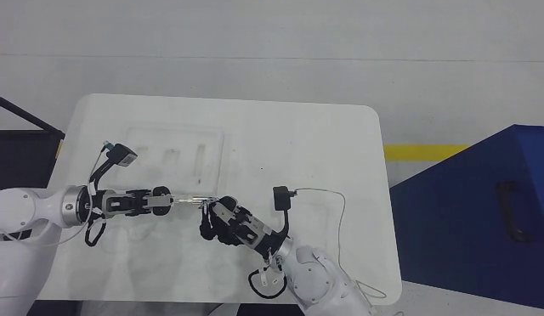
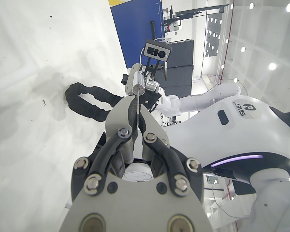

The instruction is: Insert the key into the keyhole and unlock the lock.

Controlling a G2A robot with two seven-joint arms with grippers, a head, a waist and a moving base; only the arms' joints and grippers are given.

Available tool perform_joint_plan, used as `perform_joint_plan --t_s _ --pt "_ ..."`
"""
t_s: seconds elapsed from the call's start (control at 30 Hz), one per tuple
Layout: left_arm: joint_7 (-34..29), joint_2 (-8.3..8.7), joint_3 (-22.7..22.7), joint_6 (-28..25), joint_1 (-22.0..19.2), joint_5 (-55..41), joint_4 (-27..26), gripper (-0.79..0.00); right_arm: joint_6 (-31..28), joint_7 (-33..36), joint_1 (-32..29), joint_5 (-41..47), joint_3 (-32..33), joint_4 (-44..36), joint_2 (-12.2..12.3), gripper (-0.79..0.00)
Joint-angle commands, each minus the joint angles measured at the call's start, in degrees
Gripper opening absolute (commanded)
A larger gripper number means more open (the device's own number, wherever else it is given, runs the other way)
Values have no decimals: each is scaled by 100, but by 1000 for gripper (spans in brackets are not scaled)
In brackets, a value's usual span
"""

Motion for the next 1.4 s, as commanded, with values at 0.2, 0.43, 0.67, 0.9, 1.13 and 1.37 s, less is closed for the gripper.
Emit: perform_joint_plan --t_s 0.2,0.43,0.67,0.9,1.13,1.37 --pt "8 15 47 -7 -9 3 -36 -785 27 16 31 40 -23 14 25 -785" --pt "23 30 73 -22 2 26 -59 -785 38 38 67 68 -53 26 44 -785" --pt "176 26 182 -125 25 131 -137 -785 54 38 111 78 -85 39 59 -785" --pt "238 25 289 -143 20 191 -192 -785 77 -4 141 84 -106 55 72 -785" --pt "543 23 370 -98 94 564 -293 -785 197 -105 168 221 -49 28 75 -785" --pt "543 23 370 -98 94 564 -293 -785 197 -105 168 221 -49 28 75 -785"
